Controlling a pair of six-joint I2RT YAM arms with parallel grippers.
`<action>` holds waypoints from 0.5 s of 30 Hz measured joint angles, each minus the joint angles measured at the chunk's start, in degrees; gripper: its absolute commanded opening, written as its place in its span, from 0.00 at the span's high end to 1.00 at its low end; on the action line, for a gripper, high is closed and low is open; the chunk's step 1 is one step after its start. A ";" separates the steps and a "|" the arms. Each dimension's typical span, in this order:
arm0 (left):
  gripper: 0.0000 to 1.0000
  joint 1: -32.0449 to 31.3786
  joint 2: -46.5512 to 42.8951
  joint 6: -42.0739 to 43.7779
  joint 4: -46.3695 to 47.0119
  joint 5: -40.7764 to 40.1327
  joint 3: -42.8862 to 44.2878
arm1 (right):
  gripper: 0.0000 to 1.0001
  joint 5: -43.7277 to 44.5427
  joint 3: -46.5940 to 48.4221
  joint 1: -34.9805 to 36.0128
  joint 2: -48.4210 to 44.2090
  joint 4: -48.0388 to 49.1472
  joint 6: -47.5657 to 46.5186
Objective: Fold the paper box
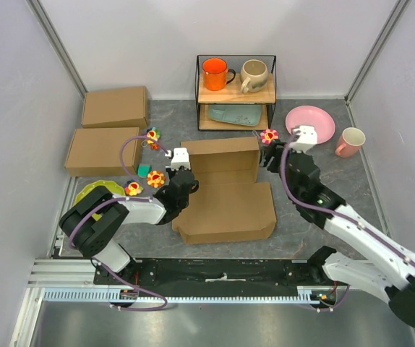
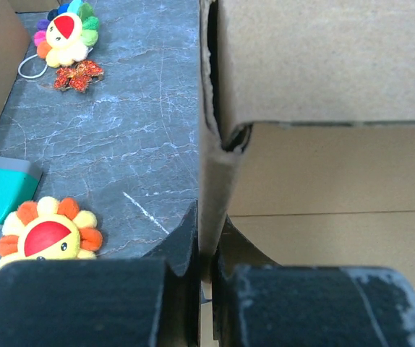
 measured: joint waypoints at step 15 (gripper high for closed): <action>0.98 0.00 0.50 0.00 0.79 0.02 0.00 | 0.31 -9.57 7.61 -10.19 23.98 6.14 4.37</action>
